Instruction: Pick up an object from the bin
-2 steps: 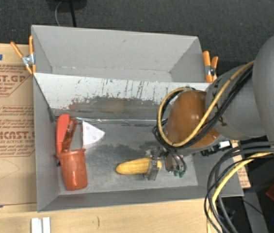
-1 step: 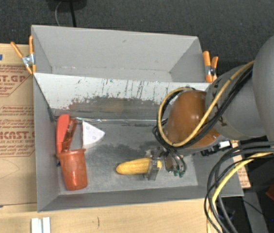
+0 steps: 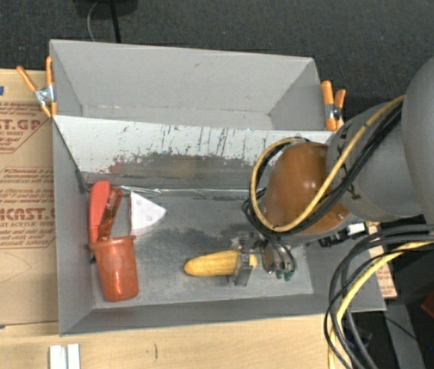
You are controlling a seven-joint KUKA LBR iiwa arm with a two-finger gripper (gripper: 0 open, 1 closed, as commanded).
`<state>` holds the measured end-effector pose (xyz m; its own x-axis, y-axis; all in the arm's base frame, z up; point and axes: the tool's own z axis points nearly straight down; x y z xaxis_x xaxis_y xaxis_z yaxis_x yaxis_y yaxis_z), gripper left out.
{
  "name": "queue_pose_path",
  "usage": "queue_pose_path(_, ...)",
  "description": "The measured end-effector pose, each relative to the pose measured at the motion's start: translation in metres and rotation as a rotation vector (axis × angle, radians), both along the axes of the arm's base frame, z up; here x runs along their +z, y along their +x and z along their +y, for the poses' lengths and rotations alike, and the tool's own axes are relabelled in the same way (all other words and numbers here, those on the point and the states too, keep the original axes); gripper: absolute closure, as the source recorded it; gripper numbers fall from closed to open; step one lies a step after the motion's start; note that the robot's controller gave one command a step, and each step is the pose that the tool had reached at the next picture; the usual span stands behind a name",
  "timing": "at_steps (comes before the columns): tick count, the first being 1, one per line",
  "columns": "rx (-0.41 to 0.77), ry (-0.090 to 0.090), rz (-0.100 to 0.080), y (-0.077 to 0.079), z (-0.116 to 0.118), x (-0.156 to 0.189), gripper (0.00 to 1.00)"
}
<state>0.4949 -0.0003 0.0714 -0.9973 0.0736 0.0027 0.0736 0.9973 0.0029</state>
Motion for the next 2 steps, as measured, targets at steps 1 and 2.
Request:
queue_pose_path(1,0.0,0.0,0.002,-0.001,0.0,0.011,1.0)
queue_pose_path(2,0.0,0.0,-0.002,0.0,0.0,0.021,1.0)
